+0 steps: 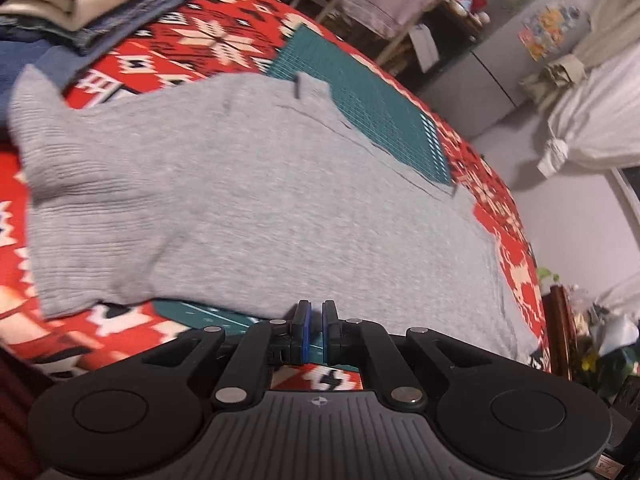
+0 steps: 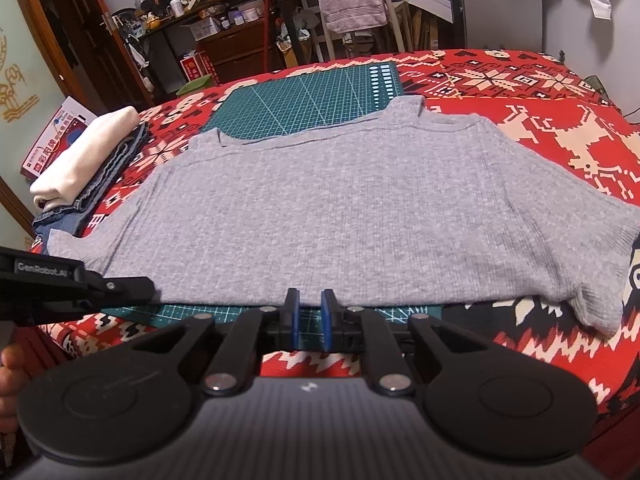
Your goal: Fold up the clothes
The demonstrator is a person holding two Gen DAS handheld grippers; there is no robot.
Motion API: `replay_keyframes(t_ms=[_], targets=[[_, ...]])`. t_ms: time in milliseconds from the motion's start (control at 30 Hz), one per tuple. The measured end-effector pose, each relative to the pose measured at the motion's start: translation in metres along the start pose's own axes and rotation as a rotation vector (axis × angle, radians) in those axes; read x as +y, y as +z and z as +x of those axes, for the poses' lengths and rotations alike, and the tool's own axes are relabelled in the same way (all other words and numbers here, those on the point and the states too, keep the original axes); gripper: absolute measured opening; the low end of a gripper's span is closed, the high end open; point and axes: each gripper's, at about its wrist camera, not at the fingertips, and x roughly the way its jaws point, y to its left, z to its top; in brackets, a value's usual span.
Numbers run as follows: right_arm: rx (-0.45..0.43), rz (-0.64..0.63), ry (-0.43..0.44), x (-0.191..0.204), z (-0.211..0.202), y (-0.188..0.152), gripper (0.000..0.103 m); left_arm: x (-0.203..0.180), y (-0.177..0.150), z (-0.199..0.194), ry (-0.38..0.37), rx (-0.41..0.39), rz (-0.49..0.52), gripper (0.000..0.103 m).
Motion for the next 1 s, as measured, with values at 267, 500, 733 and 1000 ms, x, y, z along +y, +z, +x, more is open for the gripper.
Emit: replay_keyframes(t_ms=[267, 500, 733, 1000], targets=[[0.013, -0.051, 0.140, 0.027, 0.015, 0.009, 0.010, -0.013, 0.000, 0.004, -0.082, 0.003, 0.051, 0.004], [0.051, -0.045, 0.171, 0.038, 0.031, 0.011, 0.009, -0.020, -0.006, 0.018, -0.089, 0.045, 0.066, 0.004], [0.041, 0.049, 0.122, 0.007, 0.022, 0.009, 0.009, -0.018, -0.006, 0.020, -0.084, 0.045, 0.048, 0.004], [0.018, 0.156, 0.041, -0.037, 0.003, 0.007, 0.010, -0.014, -0.006, 0.021, -0.084, 0.045, 0.042, 0.004]])
